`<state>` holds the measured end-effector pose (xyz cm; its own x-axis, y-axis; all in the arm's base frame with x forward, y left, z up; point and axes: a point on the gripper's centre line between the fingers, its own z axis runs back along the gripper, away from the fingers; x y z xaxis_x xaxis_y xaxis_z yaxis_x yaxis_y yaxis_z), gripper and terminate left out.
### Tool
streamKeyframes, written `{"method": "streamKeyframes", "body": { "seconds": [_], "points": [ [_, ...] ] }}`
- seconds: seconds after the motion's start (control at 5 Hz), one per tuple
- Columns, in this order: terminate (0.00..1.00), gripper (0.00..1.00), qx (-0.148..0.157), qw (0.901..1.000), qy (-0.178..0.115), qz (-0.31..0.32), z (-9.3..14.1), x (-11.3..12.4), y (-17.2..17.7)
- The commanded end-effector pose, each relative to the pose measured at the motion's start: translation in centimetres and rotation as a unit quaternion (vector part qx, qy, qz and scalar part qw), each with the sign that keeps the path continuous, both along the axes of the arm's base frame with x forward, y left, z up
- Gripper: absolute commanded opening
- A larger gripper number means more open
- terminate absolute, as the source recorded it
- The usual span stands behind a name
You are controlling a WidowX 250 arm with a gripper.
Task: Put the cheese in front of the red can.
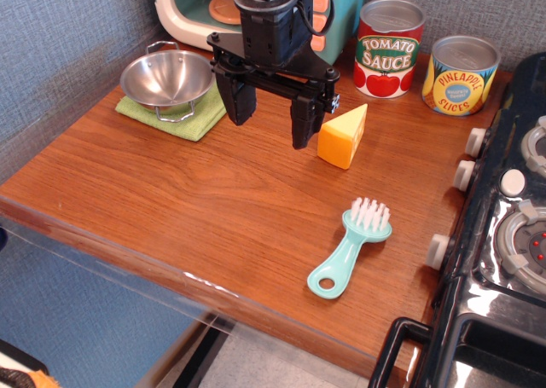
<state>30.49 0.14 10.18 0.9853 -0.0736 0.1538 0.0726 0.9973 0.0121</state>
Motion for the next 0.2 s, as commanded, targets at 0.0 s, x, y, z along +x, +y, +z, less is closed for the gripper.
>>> {"method": "streamKeyframes", "body": {
  "seconds": [0.0],
  "points": [
    [1.0,1.0,-0.001,0.9996,-0.028,0.002,1.97,0.01,0.51]
  ]
}}
